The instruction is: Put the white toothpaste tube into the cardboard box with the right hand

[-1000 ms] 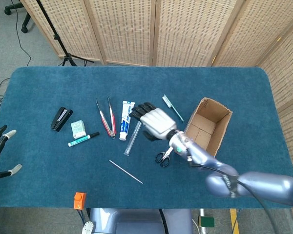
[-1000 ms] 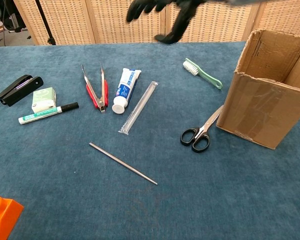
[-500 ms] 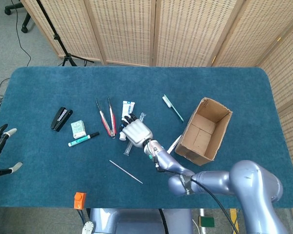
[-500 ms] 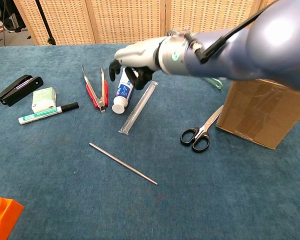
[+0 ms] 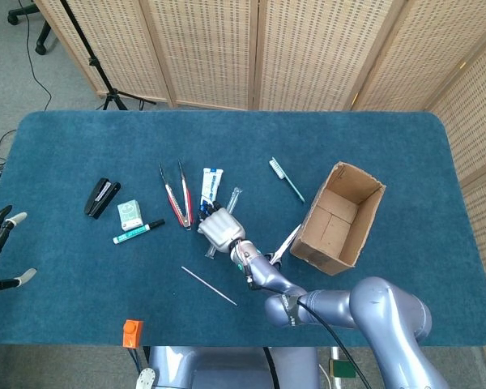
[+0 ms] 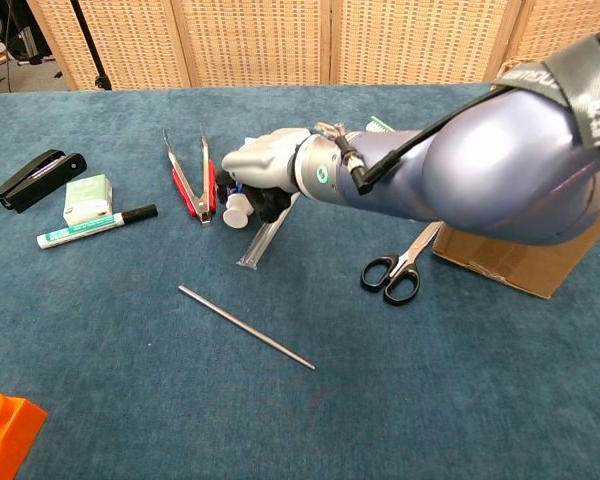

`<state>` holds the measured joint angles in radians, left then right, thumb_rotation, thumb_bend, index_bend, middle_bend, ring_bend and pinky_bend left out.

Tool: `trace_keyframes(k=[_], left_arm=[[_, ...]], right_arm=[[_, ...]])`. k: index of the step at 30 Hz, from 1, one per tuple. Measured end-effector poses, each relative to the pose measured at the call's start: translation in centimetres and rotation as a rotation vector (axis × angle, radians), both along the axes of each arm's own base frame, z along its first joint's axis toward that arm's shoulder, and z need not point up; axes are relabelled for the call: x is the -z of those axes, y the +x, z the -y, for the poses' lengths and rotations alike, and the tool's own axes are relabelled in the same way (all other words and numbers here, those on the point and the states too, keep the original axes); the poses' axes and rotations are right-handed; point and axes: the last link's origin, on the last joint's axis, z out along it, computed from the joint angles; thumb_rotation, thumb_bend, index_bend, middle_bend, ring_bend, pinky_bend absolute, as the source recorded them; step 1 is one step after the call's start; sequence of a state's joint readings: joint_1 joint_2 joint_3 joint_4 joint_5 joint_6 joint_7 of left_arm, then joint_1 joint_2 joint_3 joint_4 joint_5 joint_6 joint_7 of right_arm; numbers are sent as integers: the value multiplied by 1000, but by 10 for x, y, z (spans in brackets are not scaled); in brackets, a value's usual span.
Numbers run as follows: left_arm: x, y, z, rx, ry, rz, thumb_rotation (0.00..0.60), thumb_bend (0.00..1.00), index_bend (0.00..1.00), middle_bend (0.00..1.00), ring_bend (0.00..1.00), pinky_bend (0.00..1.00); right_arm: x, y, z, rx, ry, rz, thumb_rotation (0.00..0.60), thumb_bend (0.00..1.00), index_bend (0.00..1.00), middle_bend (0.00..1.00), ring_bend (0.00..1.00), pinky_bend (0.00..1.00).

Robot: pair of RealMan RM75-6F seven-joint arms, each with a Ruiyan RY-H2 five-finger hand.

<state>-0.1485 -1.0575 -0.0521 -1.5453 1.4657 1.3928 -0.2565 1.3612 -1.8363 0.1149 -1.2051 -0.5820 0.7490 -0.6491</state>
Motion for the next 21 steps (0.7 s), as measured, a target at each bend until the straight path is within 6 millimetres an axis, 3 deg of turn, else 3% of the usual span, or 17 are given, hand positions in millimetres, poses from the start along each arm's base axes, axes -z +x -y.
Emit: trace_keyframes(k=[12, 21], left_arm=[[2, 1, 1, 3, -8, -5, 600, 167, 147, 0, 0, 121], [5, 2, 1, 5, -16, -11, 600, 167, 147, 0, 0, 121]], right_arm=[[0, -13, -25, -11, 112, -18, 600, 1000, 287, 262, 252, 318], [-31, -22, -51, -4, 242, -7, 600, 1000, 302, 278, 273, 349]])
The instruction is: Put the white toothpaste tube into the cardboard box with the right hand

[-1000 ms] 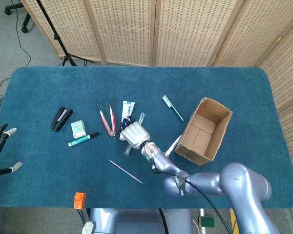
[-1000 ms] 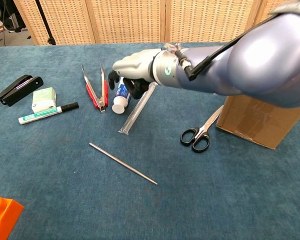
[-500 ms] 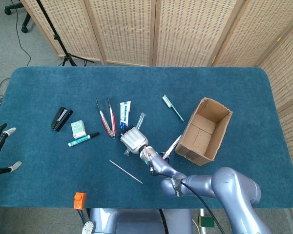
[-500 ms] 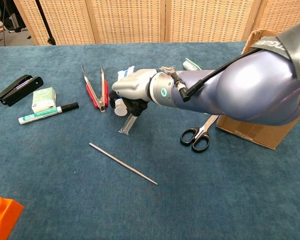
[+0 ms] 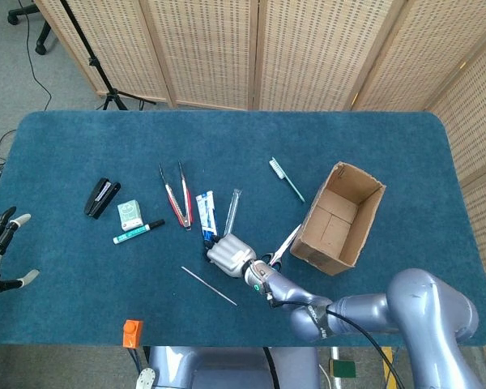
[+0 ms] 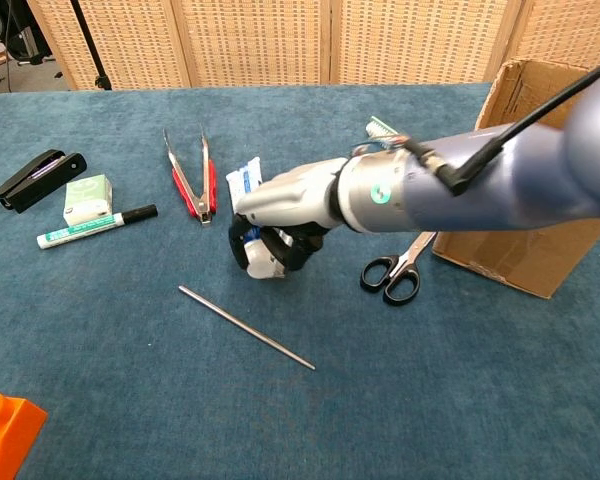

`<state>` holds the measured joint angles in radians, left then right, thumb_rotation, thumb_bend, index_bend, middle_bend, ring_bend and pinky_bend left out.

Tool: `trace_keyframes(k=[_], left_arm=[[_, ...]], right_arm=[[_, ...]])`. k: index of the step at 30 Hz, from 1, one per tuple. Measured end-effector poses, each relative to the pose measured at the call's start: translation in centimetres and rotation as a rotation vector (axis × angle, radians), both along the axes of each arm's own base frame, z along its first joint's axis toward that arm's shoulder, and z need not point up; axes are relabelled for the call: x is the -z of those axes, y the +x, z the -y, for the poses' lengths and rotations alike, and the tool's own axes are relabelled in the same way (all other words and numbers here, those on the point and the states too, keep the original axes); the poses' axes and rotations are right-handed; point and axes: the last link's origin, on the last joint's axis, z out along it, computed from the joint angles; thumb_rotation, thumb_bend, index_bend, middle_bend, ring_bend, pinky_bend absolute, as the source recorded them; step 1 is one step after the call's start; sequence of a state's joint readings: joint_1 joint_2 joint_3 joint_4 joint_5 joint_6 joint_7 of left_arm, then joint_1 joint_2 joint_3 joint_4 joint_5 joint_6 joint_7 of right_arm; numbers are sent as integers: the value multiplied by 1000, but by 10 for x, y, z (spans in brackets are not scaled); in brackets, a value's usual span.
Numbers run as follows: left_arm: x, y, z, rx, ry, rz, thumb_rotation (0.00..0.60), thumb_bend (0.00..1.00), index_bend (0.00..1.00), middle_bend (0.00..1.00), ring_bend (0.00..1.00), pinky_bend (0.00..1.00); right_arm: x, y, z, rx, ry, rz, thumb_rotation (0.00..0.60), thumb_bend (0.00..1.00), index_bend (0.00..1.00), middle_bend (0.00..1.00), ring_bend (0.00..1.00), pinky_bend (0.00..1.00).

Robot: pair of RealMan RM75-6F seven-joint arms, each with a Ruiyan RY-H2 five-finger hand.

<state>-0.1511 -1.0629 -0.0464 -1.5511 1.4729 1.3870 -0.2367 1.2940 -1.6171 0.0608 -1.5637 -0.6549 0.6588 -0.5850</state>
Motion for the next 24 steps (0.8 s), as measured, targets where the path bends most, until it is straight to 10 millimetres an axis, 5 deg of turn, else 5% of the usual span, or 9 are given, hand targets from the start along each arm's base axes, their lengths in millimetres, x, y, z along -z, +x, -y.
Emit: trace_keyframes(k=[10, 13, 15, 17, 24], left_arm=[[3, 2, -1, 2, -13, -7, 600, 168, 147, 0, 0, 121], [4, 2, -1, 1, -11, -9, 600, 168, 147, 0, 0, 121], [5, 2, -2, 0, -12, -10, 600, 167, 147, 0, 0, 121], [5, 2, -2, 0, -15, -11, 600, 168, 147, 0, 0, 121], [5, 1, -2, -4, -12, -12, 600, 168, 147, 0, 0, 121]], right_arm=[[-50, -8, -23, -32, 68, 26, 600, 992, 302, 249, 260, 349], [-61, -5, -24, -58, 54, 56, 600, 618, 254, 117, 124, 329], [-64, -2, -23, -96, 35, 84, 600, 251, 166, 20, 20, 240], [-67, 3, -22, -161, 5, 112, 600, 72, 79, 0, 0, 174], [-66, 4, 3, -435, -145, 94, 600, 0, 0, 0, 0, 101]])
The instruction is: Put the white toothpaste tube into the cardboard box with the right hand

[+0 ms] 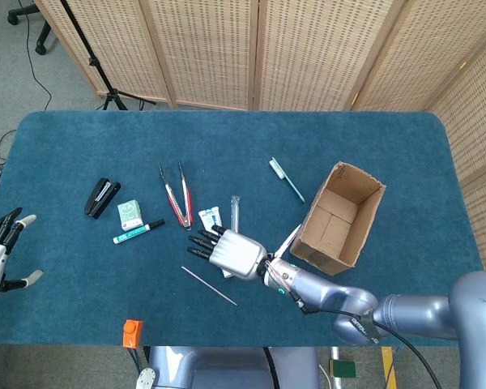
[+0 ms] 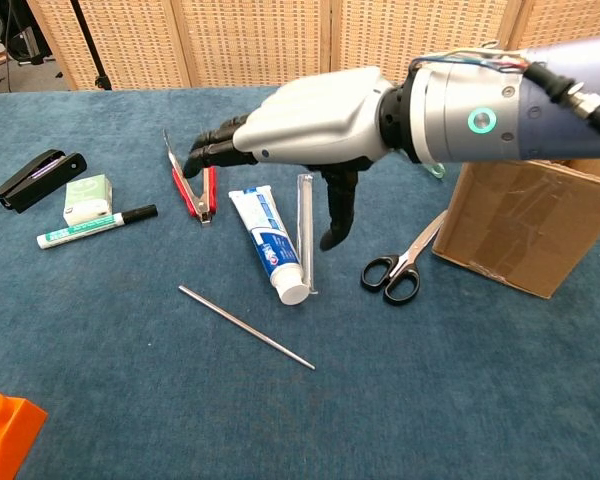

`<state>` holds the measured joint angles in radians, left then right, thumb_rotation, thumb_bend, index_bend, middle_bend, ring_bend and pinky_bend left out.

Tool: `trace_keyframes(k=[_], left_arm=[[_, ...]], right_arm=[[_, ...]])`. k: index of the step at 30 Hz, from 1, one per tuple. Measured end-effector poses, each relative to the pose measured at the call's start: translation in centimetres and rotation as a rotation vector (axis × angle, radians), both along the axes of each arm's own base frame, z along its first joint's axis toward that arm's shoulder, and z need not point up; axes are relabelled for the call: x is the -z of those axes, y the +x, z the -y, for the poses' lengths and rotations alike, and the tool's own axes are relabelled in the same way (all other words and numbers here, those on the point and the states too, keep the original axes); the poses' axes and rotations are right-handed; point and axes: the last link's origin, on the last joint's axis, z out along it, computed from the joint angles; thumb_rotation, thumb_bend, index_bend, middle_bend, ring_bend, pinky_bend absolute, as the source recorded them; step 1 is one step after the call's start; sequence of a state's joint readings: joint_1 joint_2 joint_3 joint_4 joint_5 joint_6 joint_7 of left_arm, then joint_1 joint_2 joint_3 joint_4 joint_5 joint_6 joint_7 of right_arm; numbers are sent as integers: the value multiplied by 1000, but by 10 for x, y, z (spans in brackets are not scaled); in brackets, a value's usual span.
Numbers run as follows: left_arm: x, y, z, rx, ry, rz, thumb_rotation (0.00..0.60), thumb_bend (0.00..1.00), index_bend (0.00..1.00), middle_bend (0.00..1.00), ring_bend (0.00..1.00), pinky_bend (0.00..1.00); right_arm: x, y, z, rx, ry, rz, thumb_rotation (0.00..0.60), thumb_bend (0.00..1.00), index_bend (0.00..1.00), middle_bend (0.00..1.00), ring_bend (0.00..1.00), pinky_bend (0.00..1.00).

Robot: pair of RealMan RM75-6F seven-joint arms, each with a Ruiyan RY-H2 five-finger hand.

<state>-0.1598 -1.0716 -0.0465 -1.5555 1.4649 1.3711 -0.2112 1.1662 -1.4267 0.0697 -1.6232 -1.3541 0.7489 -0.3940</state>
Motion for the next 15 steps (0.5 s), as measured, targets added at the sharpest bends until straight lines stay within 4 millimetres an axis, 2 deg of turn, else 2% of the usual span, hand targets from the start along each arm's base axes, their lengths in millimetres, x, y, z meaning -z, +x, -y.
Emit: trace_keyframes(k=[8, 15], left_arm=[[2, -1, -1, -2, -12, 1, 600, 169, 147, 0, 0, 121], [2, -1, -1, -3, -13, 2, 600, 168, 147, 0, 0, 121]], right_arm=[[14, 0, 15, -359, -203, -84, 600, 0, 0, 0, 0, 95], [34, 0, 7, -552, -257, -144, 600, 0, 0, 0, 0, 88]])
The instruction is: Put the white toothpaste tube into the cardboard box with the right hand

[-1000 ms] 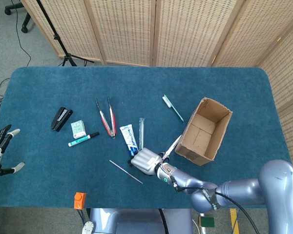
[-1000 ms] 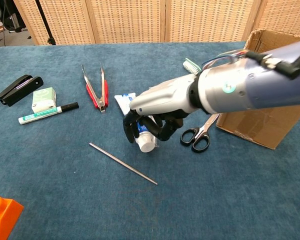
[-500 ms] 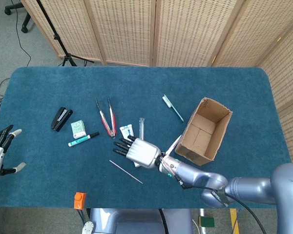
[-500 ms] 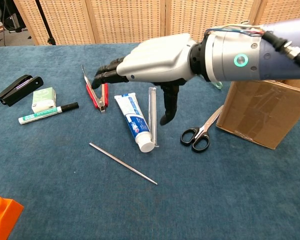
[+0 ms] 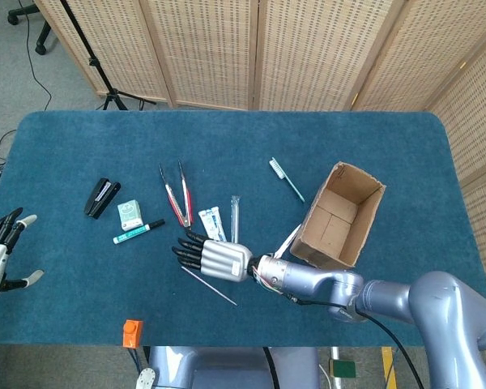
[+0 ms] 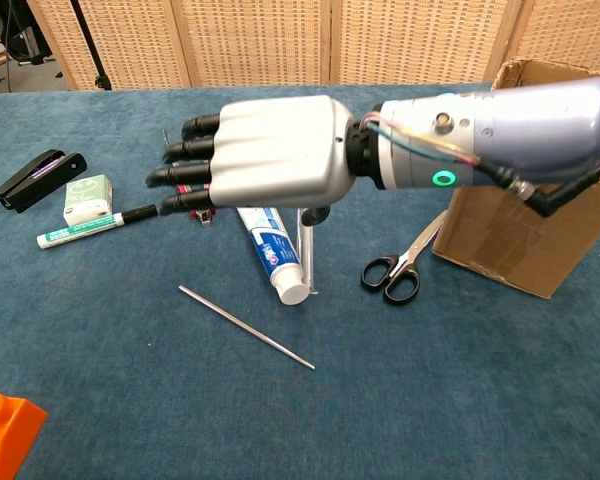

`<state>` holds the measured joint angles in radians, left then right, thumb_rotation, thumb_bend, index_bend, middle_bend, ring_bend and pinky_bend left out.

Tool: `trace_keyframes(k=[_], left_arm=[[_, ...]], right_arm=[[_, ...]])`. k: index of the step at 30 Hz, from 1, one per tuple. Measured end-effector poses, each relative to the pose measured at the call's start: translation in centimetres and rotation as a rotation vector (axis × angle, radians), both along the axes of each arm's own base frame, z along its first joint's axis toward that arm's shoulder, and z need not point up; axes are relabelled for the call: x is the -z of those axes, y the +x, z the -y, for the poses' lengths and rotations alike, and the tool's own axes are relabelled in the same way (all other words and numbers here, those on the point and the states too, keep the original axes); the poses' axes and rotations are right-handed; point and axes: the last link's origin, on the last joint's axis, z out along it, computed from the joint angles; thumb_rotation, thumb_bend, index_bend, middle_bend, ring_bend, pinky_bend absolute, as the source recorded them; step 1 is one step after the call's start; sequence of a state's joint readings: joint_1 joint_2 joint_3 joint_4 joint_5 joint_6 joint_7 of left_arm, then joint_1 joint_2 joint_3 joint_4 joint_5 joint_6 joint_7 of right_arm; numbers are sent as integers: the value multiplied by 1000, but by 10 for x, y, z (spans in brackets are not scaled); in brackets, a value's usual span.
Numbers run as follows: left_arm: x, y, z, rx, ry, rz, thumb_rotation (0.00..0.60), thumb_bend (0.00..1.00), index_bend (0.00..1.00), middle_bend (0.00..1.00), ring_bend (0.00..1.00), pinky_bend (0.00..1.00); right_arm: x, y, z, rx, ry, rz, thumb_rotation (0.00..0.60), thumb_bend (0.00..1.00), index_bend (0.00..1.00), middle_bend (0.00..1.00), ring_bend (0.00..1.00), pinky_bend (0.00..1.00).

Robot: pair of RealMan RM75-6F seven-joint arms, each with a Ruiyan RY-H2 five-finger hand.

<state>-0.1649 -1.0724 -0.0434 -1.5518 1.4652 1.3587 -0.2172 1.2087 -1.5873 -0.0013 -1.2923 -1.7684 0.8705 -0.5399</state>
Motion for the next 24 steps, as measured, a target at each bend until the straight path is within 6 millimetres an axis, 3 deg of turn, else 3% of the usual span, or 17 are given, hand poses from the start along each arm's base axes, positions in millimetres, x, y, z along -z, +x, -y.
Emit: trace_keyframes(k=[12, 24], left_arm=[[-1, -1, 0, -1, -1, 6, 600, 168, 147, 0, 0, 121], [-1, -2, -2, -9, -8, 9, 600, 171, 147, 0, 0, 121]], right_arm=[[27, -9, 4, -48, -90, -127, 600, 0, 44, 0, 0, 88], [39, -39, 20, -28, -188, -241, 600, 0, 138, 0, 0, 88]])
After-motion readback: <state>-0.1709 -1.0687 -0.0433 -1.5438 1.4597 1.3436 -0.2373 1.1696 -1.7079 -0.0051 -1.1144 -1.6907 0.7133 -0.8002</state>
